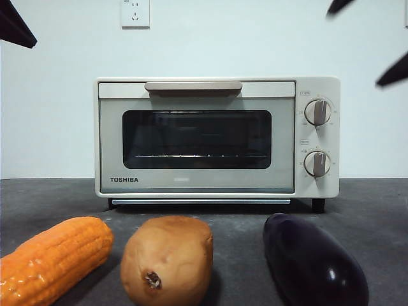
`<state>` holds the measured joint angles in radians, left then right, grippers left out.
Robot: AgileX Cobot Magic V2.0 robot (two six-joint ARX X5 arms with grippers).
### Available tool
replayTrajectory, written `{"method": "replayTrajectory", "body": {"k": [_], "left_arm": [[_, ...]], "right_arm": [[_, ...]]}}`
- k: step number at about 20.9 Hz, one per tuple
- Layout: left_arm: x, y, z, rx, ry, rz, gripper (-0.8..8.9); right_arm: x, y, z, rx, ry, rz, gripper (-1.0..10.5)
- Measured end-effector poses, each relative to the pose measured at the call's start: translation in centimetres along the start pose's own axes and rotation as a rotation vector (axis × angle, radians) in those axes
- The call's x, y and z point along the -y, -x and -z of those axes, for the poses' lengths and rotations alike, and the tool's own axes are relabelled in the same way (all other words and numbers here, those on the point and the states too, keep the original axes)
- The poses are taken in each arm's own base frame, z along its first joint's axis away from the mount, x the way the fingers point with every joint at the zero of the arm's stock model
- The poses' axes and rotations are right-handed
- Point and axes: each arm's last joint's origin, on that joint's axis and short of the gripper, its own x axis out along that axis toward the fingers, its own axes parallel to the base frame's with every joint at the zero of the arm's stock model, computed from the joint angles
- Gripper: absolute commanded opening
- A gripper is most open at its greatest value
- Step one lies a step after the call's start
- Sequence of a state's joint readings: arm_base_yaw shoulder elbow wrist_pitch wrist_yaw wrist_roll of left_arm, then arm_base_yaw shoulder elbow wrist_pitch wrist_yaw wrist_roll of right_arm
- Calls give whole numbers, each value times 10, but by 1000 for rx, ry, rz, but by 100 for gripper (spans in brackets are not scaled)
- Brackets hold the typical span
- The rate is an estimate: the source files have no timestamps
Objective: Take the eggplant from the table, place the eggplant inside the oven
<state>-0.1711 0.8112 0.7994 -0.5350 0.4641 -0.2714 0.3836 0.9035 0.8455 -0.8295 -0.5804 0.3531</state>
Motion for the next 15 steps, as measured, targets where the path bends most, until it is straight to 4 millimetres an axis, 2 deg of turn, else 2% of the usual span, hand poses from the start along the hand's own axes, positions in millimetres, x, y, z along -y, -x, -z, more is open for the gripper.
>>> {"method": "replayTrajectory", "body": {"k": [4,7,12,15], "left_arm": [[1,0,0,-2,-3,4,4],[1,-1,0,-3,-4,6,4],[1,-1,0,-4,-4,6,4],[1,-1,0,-4,-5,6,4]], "right_arm": [[-15,-44,5,-76,-7,265,411],[-19,-77,7,-116,-32,357,411],[-10,-138,8,-198,-77,437,404],[-1,-163,10,-231,-99,465,362]]}}
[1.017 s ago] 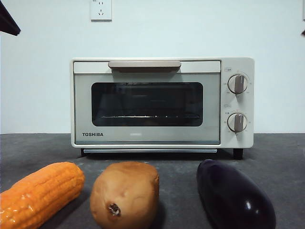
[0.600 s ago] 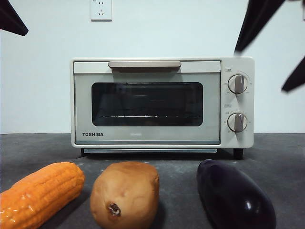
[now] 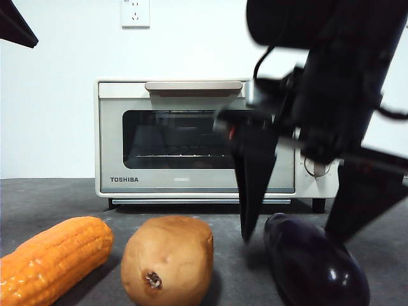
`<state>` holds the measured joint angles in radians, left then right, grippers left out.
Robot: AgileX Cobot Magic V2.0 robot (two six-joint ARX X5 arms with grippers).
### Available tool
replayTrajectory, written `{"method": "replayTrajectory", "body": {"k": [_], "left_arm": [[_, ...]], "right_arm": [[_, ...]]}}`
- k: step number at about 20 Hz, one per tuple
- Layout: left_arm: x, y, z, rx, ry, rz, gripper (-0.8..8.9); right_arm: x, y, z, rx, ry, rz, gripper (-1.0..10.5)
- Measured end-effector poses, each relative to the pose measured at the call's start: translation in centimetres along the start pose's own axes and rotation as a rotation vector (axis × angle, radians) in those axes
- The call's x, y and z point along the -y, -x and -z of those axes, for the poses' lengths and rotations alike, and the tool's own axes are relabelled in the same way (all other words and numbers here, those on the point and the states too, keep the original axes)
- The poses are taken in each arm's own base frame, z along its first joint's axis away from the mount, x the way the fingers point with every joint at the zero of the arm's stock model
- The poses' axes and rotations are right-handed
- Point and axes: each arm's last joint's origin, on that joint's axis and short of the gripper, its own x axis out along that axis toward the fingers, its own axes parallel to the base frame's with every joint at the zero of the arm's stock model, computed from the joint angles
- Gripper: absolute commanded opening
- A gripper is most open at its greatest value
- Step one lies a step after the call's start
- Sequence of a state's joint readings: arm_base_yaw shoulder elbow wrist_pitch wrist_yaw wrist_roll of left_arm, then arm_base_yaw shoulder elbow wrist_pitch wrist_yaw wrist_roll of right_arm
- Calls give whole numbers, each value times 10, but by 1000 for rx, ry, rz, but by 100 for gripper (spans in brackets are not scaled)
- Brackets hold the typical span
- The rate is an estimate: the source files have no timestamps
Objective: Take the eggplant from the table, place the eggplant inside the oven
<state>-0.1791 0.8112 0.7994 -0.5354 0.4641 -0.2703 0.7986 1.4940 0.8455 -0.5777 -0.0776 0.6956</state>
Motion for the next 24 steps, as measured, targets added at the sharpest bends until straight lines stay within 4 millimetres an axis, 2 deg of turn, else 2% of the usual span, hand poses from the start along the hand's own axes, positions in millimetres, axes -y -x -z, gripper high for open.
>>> {"method": "replayTrajectory", "body": {"k": [2,4,6,8,10,13,16,19,24], "left_arm": [[0,0,0,-1,-1,0,4],[0,0,0,-2,-2,-1,4],[0,0,0,-5,-4,-1,4],[0,0,1,-8,-9,2,4],[2,-2,1,-16,-14,11,4],[5,-14,-6,-63,-16,29,4],[13,-32,-19,-112,-31,58,4],[25,-56,-37,-172,-69,95,4],[57,-97,-79,-207,-200,78,4]], "right_arm": [[1,-11,0,-31,-19,32,258],[1,-10,1,-35,-25,28,136],[0,-3,1,-20,-25,15,101],[-1,16,3,-3,-12,-3,100],[-6,46,2,26,51,-39,100],[-5,100,10,78,246,-85,100],[2,138,22,140,433,-108,100],[14,158,38,170,560,-87,100],[34,180,55,274,591,83,100]]}}
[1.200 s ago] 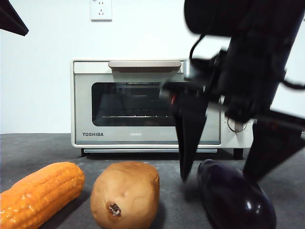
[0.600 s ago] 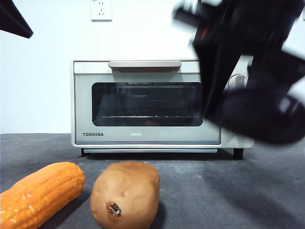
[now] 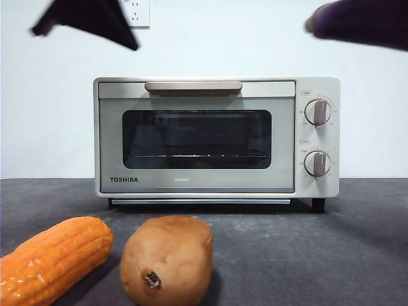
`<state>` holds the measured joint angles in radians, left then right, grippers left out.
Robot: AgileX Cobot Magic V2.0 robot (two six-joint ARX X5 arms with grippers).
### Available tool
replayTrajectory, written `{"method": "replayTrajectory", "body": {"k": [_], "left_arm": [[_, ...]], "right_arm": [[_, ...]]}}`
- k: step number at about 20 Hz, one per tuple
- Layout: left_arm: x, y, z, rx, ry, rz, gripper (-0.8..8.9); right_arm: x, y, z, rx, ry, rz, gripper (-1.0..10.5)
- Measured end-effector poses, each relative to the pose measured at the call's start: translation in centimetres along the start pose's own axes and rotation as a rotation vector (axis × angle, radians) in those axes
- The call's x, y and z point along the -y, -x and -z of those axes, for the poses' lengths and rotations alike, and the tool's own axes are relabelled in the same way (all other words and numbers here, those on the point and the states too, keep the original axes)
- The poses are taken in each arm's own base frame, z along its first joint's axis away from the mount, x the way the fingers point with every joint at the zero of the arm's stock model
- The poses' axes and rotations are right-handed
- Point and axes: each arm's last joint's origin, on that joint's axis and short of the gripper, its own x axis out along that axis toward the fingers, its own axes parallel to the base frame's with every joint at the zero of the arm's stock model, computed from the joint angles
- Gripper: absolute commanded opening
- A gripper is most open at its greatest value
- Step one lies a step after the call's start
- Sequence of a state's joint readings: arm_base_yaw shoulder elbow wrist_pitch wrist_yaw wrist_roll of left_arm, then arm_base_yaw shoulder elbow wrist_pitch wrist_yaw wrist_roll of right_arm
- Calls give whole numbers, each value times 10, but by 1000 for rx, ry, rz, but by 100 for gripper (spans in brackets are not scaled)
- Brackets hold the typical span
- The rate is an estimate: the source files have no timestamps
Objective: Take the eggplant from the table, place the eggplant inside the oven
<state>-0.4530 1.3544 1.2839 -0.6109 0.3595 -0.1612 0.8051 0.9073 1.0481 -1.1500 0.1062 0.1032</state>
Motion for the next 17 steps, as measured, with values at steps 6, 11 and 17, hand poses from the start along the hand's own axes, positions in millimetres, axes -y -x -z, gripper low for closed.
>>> {"method": "replayTrajectory", "body": {"k": [6,11,17], "left_arm": [[10,-50,-35,-48,-131,-73,4],[12,-74,-33,-96,-195,-85,4],[28,-73,-21,-219,-241,-56,4]], "right_arm": [[10,23,16,100,-21,193,100],[14,40,28,186,-47,218,100],[15,48,34,239,-59,212,100]]}}
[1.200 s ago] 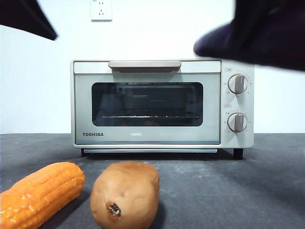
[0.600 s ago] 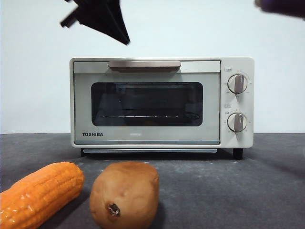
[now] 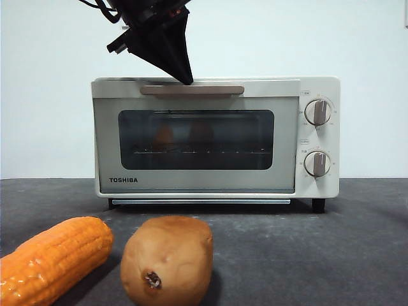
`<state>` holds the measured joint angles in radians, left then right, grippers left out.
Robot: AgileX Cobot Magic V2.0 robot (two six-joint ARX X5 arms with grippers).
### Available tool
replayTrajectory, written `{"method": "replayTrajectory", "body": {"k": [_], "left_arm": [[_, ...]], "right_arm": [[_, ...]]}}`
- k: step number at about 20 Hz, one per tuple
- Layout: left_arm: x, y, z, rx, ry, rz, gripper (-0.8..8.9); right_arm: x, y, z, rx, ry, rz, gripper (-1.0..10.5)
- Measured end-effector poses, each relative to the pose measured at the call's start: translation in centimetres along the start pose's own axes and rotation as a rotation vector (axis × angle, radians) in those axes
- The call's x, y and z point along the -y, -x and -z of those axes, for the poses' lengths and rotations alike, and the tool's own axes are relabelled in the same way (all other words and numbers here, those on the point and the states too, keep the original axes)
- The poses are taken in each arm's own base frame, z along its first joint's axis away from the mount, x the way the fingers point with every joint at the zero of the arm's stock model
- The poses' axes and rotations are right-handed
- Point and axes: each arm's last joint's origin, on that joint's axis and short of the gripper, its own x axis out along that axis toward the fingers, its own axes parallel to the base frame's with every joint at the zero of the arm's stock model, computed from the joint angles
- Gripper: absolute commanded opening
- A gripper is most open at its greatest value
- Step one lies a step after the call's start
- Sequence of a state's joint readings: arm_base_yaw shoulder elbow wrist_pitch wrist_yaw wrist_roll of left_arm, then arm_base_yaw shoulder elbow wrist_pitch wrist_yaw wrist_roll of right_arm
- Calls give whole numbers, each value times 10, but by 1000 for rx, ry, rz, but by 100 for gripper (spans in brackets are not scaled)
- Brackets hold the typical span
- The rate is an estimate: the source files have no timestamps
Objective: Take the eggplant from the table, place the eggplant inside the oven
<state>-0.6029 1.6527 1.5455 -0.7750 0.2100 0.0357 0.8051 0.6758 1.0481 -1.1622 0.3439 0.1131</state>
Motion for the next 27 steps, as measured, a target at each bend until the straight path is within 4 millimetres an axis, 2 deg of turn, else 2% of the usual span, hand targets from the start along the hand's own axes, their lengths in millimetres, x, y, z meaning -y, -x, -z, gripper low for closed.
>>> {"method": "replayTrajectory", "body": {"k": [3,6,10,13,17,19,22,27], "left_arm": [[13,-2,15,-153,1,31,4],[21,-7,28,-291,-1,40,4],[34,-6,36,-379,-33,63,4],[37,0,37,-367,-46,66,4],[38,41,31,-168,-61,37,4],[30,61,40,-92,-30,-10,4],[16,74,67,-36,41,-56,4],[-10,94,124,121,205,-162,4]], "right_arm": [[0,-1,-2,12,-4,-2,100],[-1,0,-10,94,-33,-20,100],[-6,-2,-21,174,-46,-108,100],[-13,-11,-32,185,-12,-195,100],[-27,-38,-48,136,70,-275,100],[-34,-55,-55,104,120,-279,100],[-46,-83,-65,65,202,-298,100],[-81,-146,-74,-28,381,-319,100]]}}
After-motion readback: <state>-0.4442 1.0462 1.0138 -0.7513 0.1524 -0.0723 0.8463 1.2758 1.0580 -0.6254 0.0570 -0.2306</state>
